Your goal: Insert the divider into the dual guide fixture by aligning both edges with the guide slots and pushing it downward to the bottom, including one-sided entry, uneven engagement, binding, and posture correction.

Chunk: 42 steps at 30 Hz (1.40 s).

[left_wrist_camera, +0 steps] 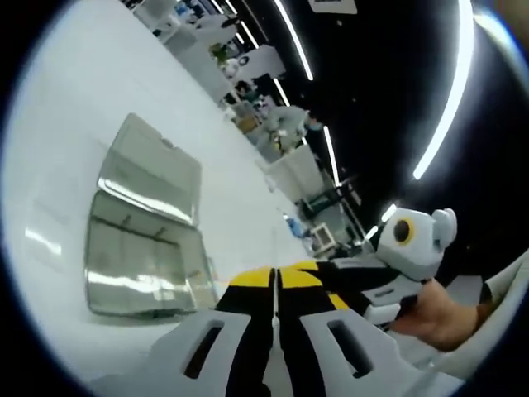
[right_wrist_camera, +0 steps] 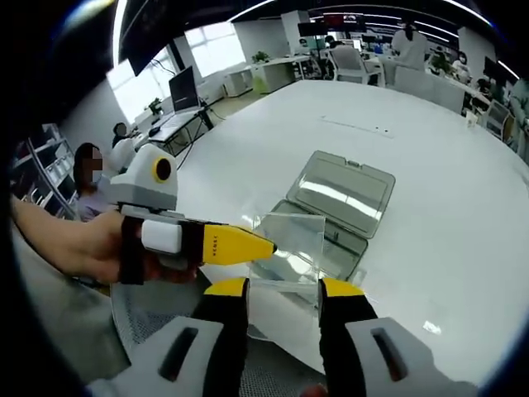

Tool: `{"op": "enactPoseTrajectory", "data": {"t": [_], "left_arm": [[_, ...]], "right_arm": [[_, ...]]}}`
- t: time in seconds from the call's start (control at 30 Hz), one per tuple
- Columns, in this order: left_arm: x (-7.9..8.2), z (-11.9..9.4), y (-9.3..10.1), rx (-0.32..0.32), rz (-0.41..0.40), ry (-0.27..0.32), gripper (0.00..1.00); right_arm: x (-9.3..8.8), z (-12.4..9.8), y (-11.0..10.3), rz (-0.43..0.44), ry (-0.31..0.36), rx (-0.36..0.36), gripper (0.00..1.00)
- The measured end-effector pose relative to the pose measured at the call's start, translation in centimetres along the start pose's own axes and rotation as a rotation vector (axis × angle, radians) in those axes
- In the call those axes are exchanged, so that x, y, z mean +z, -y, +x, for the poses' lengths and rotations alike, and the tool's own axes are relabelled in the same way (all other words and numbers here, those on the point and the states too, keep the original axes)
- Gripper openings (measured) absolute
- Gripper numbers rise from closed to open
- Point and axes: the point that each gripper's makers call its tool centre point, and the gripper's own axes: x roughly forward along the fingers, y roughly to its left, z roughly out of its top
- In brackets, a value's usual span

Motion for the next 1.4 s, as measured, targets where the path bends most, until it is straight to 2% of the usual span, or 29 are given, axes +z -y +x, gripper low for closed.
{"op": "enactPoseTrajectory", "data": {"t": [0.23, 0.33, 0.47, 0.67, 0.83, 0.97, 1.27, 1.37, 1.4], "left_arm": [[-0.1, -0.3, -0.1, -0.010, 0.005, -0.008, 0.00], [0.0, -0.5, 0.0, -0.024, 0.011, -0.011, 0.00], [0.1, -0.8, 0.2, -0.039, 0.019, -0.019, 0.00], [0.5, -1.1, 0.3, -0.055, 0.025, -0.024, 0.00], [0.6, -1.3, 0.6, -0.090, 0.026, -0.045, 0.00], [0.6, -1.4, 1.1, -0.117, 0.029, -0.060, 0.00], [0.7, -1.9, 2.5, -0.203, 0.037, -0.086, 0.00], [0.7, -2.2, 2.7, -0.223, 0.033, -0.090, 0.00], [0.7, -2.3, 2.9, -0.229, 0.032, -0.091, 0.00]], "right_arm": [[0.5, -0.2, -0.1, 0.013, 0.020, 0.028, 0.34], [0.6, -0.4, -0.2, 0.009, 0.022, 0.056, 0.35], [0.7, -0.6, -0.7, 0.009, 0.021, 0.129, 0.35], [0.7, -1.1, -0.4, 0.005, 0.027, 0.151, 0.36], [0.8, -1.6, -0.3, 0.009, 0.031, 0.214, 0.36], [0.9, -1.8, -0.1, 0.001, 0.037, 0.237, 0.34], [0.7, -2.6, -1.3, 0.012, 0.042, 0.374, 0.32], [0.6, -3.0, -2.3, 0.041, 0.040, 0.457, 0.32], [0.7, -3.1, -2.4, 0.042, 0.044, 0.465, 0.32]]}}
